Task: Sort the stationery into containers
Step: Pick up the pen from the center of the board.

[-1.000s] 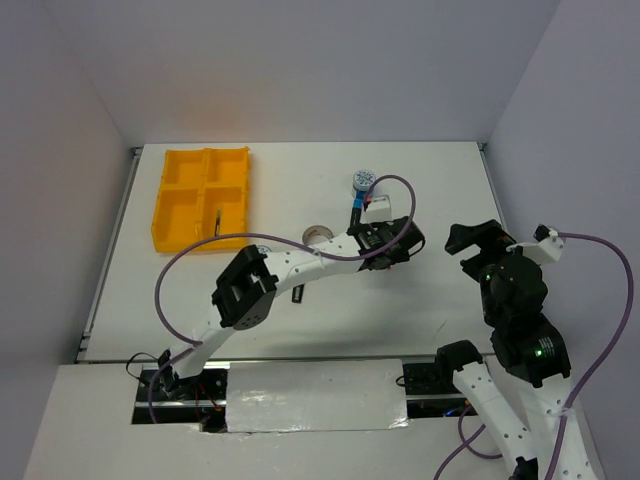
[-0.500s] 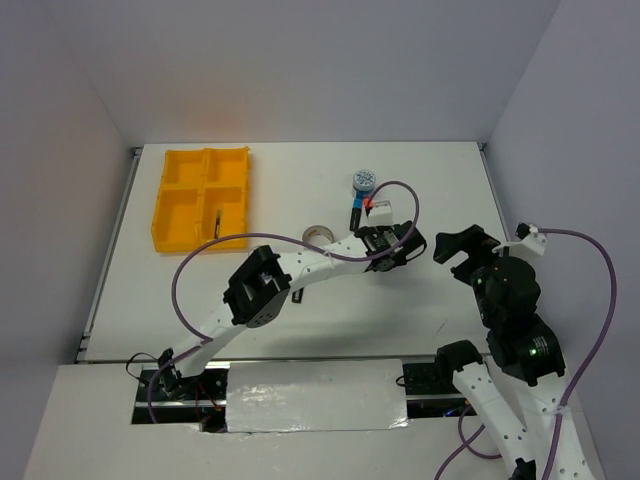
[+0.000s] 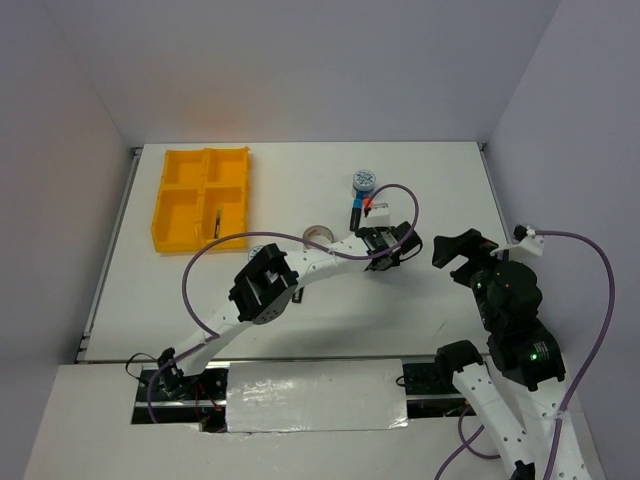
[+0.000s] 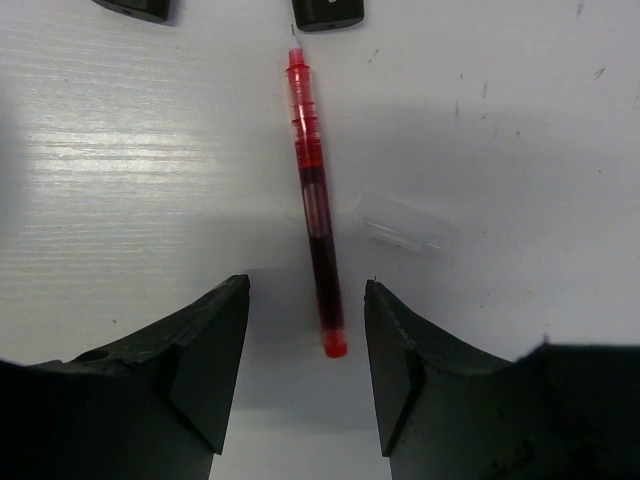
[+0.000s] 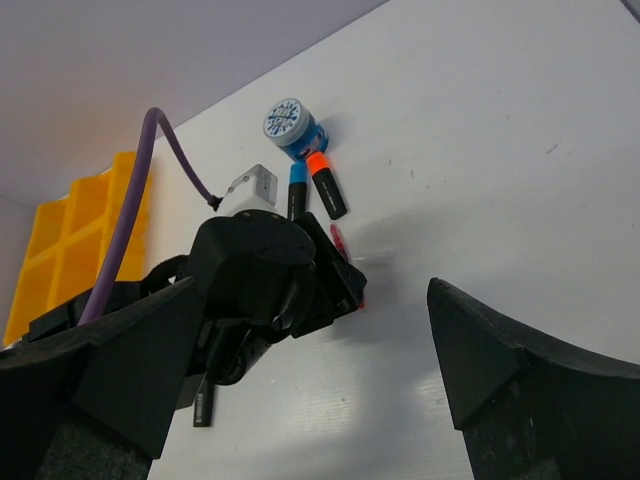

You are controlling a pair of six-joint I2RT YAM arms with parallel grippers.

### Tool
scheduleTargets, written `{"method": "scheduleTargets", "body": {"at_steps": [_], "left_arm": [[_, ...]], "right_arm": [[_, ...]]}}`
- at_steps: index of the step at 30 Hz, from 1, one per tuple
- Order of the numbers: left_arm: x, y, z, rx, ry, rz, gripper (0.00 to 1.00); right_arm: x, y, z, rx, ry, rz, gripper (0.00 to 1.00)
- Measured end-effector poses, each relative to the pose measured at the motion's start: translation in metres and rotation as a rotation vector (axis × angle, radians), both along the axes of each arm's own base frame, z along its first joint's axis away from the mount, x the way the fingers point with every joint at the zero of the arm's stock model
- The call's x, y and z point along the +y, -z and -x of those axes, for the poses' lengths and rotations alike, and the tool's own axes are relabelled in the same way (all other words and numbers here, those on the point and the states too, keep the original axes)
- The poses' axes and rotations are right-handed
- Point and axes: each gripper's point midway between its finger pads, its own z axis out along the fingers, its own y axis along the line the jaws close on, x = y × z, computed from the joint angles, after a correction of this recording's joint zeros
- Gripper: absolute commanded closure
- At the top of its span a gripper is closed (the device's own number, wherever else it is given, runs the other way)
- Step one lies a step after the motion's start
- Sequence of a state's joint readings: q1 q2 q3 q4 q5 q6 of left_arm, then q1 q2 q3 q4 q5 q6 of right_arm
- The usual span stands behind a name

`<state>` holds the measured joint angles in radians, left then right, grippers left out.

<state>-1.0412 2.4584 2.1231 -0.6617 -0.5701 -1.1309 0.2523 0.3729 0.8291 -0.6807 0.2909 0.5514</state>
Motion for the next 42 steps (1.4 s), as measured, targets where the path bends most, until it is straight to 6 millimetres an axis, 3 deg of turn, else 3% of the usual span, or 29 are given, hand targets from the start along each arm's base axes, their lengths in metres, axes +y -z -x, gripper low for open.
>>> {"method": "scheduleTargets", "body": {"at_steps": [11, 12, 18, 23, 26, 27, 29, 31, 34, 38, 42], "left_arm": [[-0.001, -0.001, -0.001, -0.011, 0.001, 0.0, 0.44], [0.0, 0.0, -0.001, -0.012, -0.001, -0.003, 0.5], [0.008, 0.006, -0.004, -0.037, -0.017, -0.026, 0.61], [0.014, 0.008, -0.003, -0.048, -0.023, -0.033, 0.93], [0.024, 0.008, 0.002, -0.05, -0.026, -0.038, 1.0], [0.031, 0.008, 0.006, -0.047, -0.026, -0.047, 1.0], [0.065, 0.009, 0.024, -0.018, -0.009, -0.125, 1.0], [0.079, 0.009, 0.038, -0.022, 0.025, -0.151, 1.0], [0.118, 0.009, 0.08, 0.017, 0.096, -0.261, 1.0], [0.142, 0.006, 0.131, 0.055, 0.228, -0.307, 1.0], [0.161, 0.002, 0.154, 0.083, 0.288, -0.298, 1.0]], "right_arm": [[-0.001, 0.0, 0.002, -0.01, -0.011, 0.026, 0.0], [0.0, -0.001, 0.003, -0.01, -0.014, 0.026, 0.0], [0.001, -0.005, 0.005, -0.032, -0.027, 0.02, 0.0], [0.003, -0.006, 0.006, -0.037, -0.038, 0.017, 0.0], [0.004, -0.006, 0.006, -0.037, -0.044, 0.016, 0.0], [0.004, -0.006, 0.007, -0.039, -0.047, 0.015, 0.0], [0.004, -0.009, 0.009, -0.054, -0.049, 0.011, 0.0], [0.005, -0.01, 0.01, -0.059, -0.055, 0.007, 0.0], [0.008, -0.01, 0.011, -0.062, -0.073, -0.001, 0.0], [0.015, -0.012, 0.012, -0.068, -0.107, -0.018, 0.0], [0.031, -0.013, 0.005, -0.073, -0.184, -0.028, 0.0]]}}
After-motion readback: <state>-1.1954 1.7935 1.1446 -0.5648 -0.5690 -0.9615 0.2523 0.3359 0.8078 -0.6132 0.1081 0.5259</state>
